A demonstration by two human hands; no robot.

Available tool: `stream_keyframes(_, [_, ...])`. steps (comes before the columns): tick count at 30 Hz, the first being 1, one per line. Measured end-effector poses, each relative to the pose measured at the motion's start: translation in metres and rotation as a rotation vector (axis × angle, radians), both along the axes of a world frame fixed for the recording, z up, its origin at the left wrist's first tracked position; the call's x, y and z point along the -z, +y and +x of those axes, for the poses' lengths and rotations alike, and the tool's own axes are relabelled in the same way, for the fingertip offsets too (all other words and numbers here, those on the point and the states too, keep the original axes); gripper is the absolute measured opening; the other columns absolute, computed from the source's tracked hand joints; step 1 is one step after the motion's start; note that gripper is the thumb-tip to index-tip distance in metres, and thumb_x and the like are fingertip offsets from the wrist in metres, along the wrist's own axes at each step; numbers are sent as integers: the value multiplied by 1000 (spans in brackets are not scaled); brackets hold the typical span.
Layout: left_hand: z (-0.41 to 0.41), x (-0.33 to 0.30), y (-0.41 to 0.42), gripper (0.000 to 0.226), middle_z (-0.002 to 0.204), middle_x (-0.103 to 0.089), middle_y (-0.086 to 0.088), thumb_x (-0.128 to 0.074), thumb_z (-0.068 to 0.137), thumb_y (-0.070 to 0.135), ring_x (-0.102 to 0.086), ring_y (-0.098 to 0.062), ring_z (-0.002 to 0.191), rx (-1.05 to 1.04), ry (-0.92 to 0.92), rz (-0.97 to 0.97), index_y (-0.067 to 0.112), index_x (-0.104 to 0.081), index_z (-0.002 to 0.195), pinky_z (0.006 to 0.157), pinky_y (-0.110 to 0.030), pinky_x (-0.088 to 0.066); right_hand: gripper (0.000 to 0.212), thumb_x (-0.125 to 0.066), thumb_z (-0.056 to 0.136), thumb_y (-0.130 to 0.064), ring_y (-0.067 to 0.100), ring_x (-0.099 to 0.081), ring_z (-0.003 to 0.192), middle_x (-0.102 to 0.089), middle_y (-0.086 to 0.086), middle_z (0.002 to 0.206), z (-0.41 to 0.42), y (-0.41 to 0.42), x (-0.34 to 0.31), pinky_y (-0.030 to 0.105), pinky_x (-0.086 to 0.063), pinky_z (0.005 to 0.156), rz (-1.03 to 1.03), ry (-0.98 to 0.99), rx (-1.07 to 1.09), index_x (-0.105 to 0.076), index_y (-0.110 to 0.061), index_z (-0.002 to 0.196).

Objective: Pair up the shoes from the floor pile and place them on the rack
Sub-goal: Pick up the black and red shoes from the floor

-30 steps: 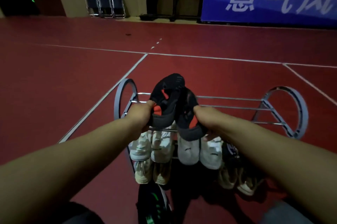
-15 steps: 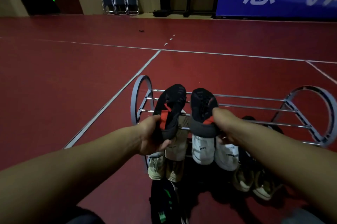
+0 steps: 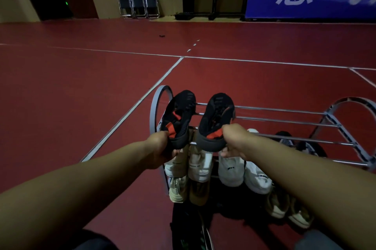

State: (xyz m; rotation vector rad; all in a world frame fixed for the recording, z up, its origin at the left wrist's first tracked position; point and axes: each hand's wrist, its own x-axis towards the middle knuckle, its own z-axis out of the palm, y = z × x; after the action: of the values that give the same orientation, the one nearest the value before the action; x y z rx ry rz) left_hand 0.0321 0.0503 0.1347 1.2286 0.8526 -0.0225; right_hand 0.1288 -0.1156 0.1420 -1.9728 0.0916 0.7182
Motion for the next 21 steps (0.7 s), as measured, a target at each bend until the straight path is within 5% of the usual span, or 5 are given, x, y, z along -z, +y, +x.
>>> stream_keyframes(3, [-1,3,5,26,77,-59,-11,-37,103,22,-52,-18,57,15,21,14,10,-56,90,45,-21,-42,27,-60,90,-16,29,-66,62,-64,18,90,-10,9,-4,37,-62,58,-7,20,-81,-62,-1,113])
stream_keyframes(10, [-9,-1,6,40,88,-63,-11,-38,101,47,-57,-21,69,12,77,85,12,-57,96,54,-27,-47,34,-38,102,-29,27,-61,68,-57,14,91,-13,12,-11,42,-61,68,-42,-10,-169,-54,-4,118])
stream_keyframes(13, [-16,-8,8,83,100,-70,-11,-17,89,76,-64,-24,84,43,191,94,9,-64,101,63,-29,-51,52,-31,101,-47,36,-63,85,-58,20,97,-5,7,-14,36,-52,68,-289,-259,-214,-57,-2,106])
stream_keyframes(15, [-21,-12,9,95,98,-72,-11,-9,85,79,-66,-22,79,38,228,94,6,-66,106,64,-28,-50,63,-27,100,-52,39,-57,113,-54,25,125,0,3,-17,38,-45,82,-495,-516,-177,-52,0,125])
stream_keyframes(21, [-40,-9,9,35,56,-35,0,-28,95,33,-26,-15,44,85,239,299,18,-35,64,45,-19,-20,54,-32,98,-48,34,-58,93,-57,16,123,-10,20,2,34,-40,70,-338,-622,-33,-55,-5,120])
